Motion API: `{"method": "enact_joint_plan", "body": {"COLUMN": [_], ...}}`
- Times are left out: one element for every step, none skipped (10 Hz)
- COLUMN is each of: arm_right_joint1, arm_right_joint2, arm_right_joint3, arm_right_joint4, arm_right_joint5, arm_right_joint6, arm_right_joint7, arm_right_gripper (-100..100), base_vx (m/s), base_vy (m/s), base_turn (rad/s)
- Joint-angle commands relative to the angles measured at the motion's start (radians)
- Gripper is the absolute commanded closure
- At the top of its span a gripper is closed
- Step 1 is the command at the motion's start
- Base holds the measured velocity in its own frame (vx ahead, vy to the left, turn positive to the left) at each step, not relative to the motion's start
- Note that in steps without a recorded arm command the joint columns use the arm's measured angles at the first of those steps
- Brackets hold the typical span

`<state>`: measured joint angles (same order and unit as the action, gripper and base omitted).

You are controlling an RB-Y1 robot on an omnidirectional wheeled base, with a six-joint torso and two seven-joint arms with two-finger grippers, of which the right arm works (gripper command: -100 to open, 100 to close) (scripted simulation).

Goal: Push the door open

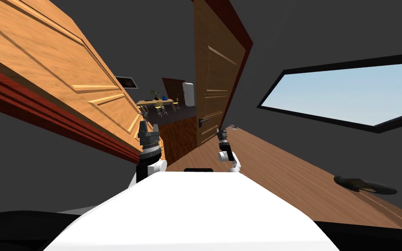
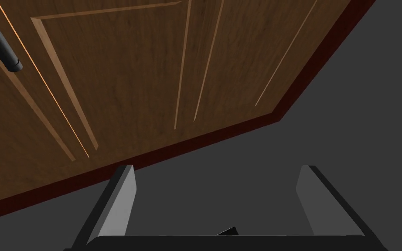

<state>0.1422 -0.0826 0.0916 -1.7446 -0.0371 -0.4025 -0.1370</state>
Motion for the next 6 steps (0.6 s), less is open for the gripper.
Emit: {"method": "enact_joint_plan", "body": {"arm_right_joint1": [-0.020,-0.038,-0.038,-0.056,-0.074,-0.092], "arm_right_joint2": [0.003,0.002,0.002,0.002,0.003,0.003], "arm_right_joint3": [0.002,0.010,0.010,0.018,0.025,0.033], "arm_right_joint4": [0.029,0.061,0.061,0.094,0.126,0.159], "arm_right_joint5": [0.003,0.007,0.007,0.011,0.016,0.020], "arm_right_joint6": [-0.001,0.002,0.002,0.004,0.006,0.009], "arm_right_joint7": [0.001,-0.001,-0.001,-0.003,-0.005,-0.006], "arm_right_gripper": [-100,-100,-100,-100,-100,-100], "base_vx": [0.026,0.048,0.040,0.042,0.052,0.067], "base_vy": [-0.049,-0.058,-0.049,-0.059,-0.093,-0.111], "base_turn": [0.036,0.072,0.043,0.064,0.119,0.112]}}
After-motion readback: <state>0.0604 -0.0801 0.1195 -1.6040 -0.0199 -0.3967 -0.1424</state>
